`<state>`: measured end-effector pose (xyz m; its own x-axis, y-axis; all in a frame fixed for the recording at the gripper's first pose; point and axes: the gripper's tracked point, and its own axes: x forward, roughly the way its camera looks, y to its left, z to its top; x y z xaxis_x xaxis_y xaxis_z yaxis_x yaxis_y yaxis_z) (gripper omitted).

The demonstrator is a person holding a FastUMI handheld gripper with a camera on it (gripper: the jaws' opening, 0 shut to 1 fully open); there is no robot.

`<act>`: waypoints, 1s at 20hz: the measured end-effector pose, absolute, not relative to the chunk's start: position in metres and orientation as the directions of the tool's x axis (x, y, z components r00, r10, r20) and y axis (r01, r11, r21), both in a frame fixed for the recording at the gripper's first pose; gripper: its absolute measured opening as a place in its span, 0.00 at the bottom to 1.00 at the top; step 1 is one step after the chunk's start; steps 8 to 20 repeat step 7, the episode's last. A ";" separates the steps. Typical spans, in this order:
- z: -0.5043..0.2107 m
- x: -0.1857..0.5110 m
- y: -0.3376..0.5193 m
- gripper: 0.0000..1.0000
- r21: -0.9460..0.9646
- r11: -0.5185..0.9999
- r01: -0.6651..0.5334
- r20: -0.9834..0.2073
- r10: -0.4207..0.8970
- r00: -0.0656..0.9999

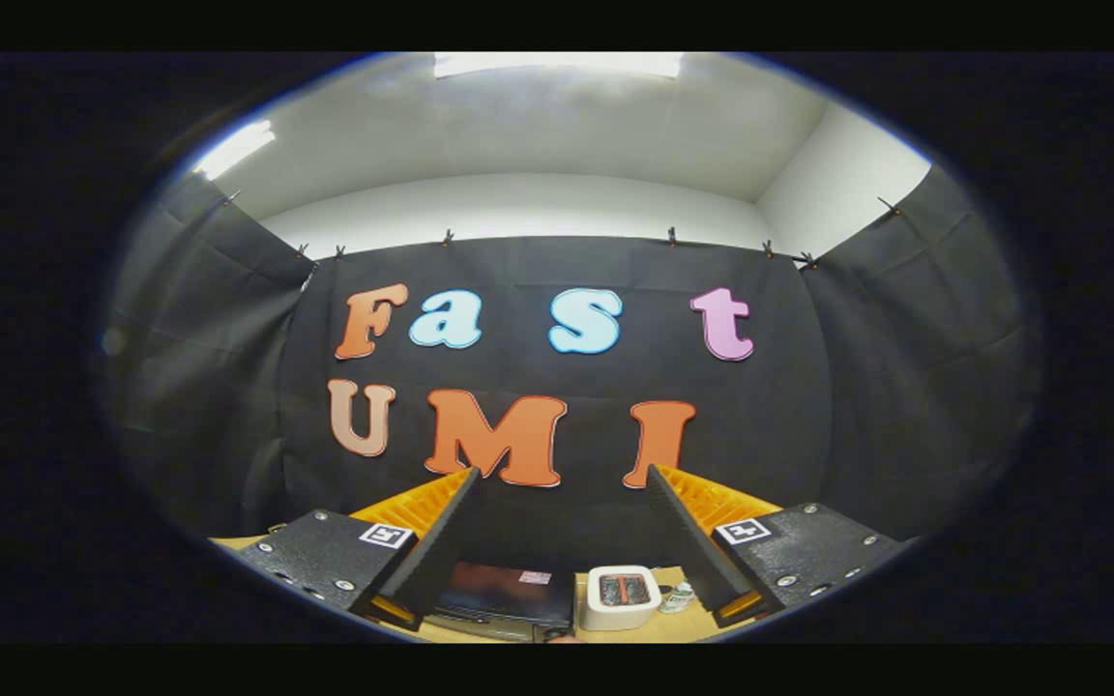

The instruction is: Open the toaster oven, put the food inside, and close the toaster oven door.

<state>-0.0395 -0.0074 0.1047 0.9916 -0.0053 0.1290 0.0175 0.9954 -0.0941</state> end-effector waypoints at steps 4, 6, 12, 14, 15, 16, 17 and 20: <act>0.107 -0.039 -0.005 0.98 -0.082 0.997 0.011 0.137 0.000 0.991; 0.109 -0.042 -0.002 0.98 -0.087 0.996 0.003 0.141 0.009 0.990; 0.111 -0.045 -0.001 0.98 -0.093 0.996 0.001 0.143 0.013 0.990; 0.111 -0.045 -0.001 0.98 -0.093 0.996 0.001 0.143 0.013 0.990; 0.111 -0.045 -0.001 0.98 -0.093 0.996 0.001 0.143 0.013 0.990; 0.111 -0.045 -0.001 0.98 -0.093 0.996 0.001 0.143 0.013 0.990; 0.111 -0.045 -0.001 0.98 -0.093 0.996 0.001 0.143 0.013 0.990; 0.111 -0.045 -0.001 0.98 -0.093 0.996 0.001 0.143 0.013 0.990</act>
